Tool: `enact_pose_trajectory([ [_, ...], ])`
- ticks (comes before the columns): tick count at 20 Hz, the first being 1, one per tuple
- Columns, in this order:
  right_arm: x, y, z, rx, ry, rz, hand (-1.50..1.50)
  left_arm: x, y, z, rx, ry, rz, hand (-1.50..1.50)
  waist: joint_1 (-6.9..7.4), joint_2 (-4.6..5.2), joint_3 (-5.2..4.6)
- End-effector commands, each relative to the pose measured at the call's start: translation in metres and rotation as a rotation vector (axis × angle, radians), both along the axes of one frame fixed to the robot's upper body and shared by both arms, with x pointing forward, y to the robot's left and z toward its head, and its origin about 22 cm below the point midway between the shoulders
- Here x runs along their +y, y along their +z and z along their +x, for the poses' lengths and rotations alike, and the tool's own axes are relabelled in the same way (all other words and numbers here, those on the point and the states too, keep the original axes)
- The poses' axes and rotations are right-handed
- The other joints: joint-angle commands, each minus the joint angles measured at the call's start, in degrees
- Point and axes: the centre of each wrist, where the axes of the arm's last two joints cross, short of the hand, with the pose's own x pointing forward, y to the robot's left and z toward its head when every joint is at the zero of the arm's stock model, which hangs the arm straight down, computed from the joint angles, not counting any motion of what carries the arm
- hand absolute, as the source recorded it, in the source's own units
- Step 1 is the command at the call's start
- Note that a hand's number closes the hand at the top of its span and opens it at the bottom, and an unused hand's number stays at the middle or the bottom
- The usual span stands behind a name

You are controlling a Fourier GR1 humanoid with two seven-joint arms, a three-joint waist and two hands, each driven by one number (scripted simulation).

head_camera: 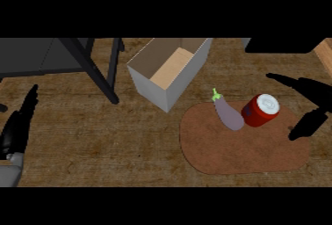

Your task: Pick the can from the cutting board and place it in the cardboard box

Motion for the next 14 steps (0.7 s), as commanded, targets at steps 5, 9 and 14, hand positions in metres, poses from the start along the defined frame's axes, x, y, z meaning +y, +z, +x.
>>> enact_pose_trajectory([
  [5, 0.014, 0.003, 0.003, -0.02, 0.03, 0.055, -1.5, 0.023, -0.003, -0.01, -0.008, -0.008, 0.004, 0.0, -0.08, -0.01, -0.01],
  [9, 0.029, 0.003, -0.014, -0.007, 0.063, 0.076, -1.5, 0.007, -0.009, -0.002, 0.011, 0.004, 0.003, 0.0, -0.4, -0.06, -0.01],
  [14, 0.025, 0.003, -0.004, -0.03, 0.11, 0.097, -1.5, 0.021, 0.01, -0.01, 0.004, -0.007, -0.016, 0.0, -0.05, -0.01, 0.0],
])
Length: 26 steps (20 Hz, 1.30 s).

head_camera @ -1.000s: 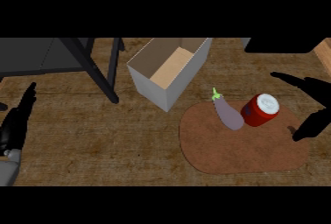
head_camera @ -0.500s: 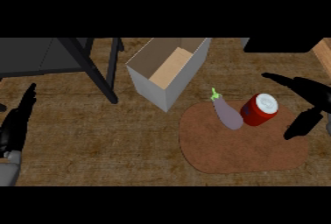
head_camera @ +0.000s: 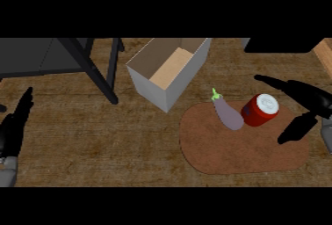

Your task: Pick the can from the cutting board and place it in the cardboard box

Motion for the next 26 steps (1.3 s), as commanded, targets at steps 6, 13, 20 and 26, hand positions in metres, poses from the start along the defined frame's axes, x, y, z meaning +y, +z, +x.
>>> enact_pose_trajectory([
  [6, 0.011, 0.004, -0.001, 0.058, 0.009, -0.082, -1.5, -0.002, -0.003, -0.004, 0.003, -0.016, 0.014, 0.0, 0.08, 0.03, 0.0],
  [13, 0.035, -0.027, 0.002, 0.129, -0.041, -0.142, -1.5, -0.008, -0.002, -0.009, 0.002, -0.005, -0.004, 0.0, 0.24, 0.04, 0.01],
  [20, 0.049, -0.045, 0.018, -0.135, -0.095, -0.177, 1.5, -0.013, -0.002, 0.002, -0.003, -0.012, 0.0, 0.0, 0.67, 0.19, 0.04],
  [26, 0.018, -0.059, 0.029, -0.191, -0.068, -0.227, 1.5, -0.015, -0.012, 0.01, -0.025, -0.01, 0.005, 0.0, 0.48, 0.29, 0.03],
])
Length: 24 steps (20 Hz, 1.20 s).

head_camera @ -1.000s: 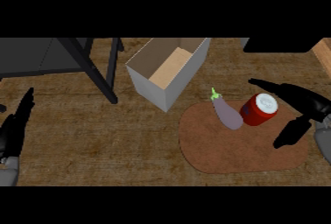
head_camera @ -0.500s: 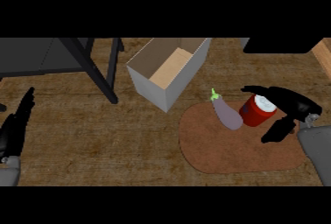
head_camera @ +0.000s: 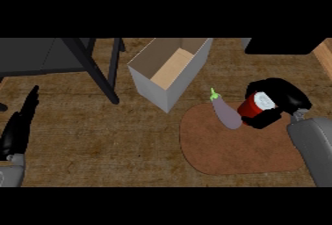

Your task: Pick the can from the cutting board and place it in the cardboard box

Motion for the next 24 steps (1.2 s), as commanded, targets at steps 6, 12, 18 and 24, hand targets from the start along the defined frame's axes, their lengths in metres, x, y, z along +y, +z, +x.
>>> enact_pose_trajectory([
  [6, -0.045, -0.026, 0.034, -0.097, 0.085, -0.06, 1.5, -0.003, 0.001, 0.001, -0.012, -0.018, 0.013, 0.0, 1.49, 0.94, 0.46],
  [12, -0.066, 0.042, 0.05, -0.342, 0.005, -0.095, 1.5, 0.013, -0.001, -0.007, 0.017, 0.005, 0.014, 0.0, 0.22, 0.43, 0.38],
  [18, -0.049, 0.07, 0.055, -0.613, 0.108, 0.029, 1.5, 0.009, 0.0, 0.01, 0.015, 0.01, 0.0, 0.0, -0.55, 0.48, 0.38],
  [24, 0.009, 0.103, 0.062, -0.607, 0.21, 0.149, 1.5, 0.001, 0.024, 0.008, -0.003, 0.008, 0.001, 0.0, -0.25, 0.18, 0.36],
])
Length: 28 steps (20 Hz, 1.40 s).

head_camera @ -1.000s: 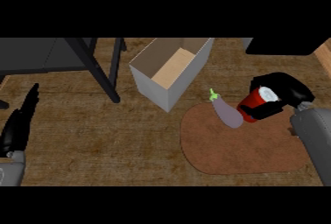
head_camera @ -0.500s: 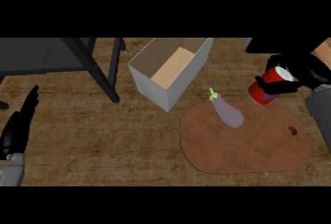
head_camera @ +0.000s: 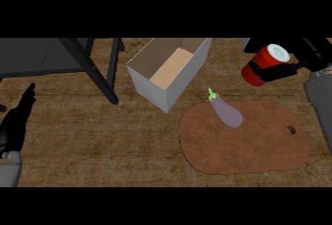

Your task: Pick the can from the cutting board and place it in the cardboard box

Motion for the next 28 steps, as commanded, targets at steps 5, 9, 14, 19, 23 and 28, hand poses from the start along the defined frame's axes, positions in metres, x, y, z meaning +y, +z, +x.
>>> enact_pose_trajectory([
  [5, 0.082, 0.05, 0.017, 0.049, 0.144, 0.154, 1.5, -0.003, -0.003, 0.008, -0.008, -0.019, -0.001, 0.0, 0.43, 0.18, -0.03],
  [9, 0.124, 0.048, 0.026, 0.116, 0.139, 0.241, 1.5, -0.003, -0.014, 0.006, 0.007, -0.014, -0.012, 0.0, 0.59, 0.33, -0.04],
  [14, 0.161, 0.073, 0.039, 0.158, 0.117, 0.311, 1.5, -0.012, -0.003, -0.005, -0.014, -0.023, -0.006, 0.0, 1.57, 0.34, 0.0],
  [19, 0.209, 0.061, 0.048, 0.238, 0.099, 0.342, 1.5, -0.021, -0.014, -0.005, -0.008, -0.04, -0.017, 0.0, 2.27, 0.76, -0.02],
  [23, 0.219, 0.047, 0.055, 0.247, 0.076, 0.355, 1.5, -0.008, -0.003, 0.004, -0.019, -0.058, 0.014, 0.0, 3.42, 1.37, -0.04],
  [28, 0.24, 0.029, 0.054, 0.283, 0.052, 0.315, 1.5, -0.008, -0.007, 0.013, -0.033, -0.061, 0.002, 0.0, 3.54, 1.66, -0.08],
])
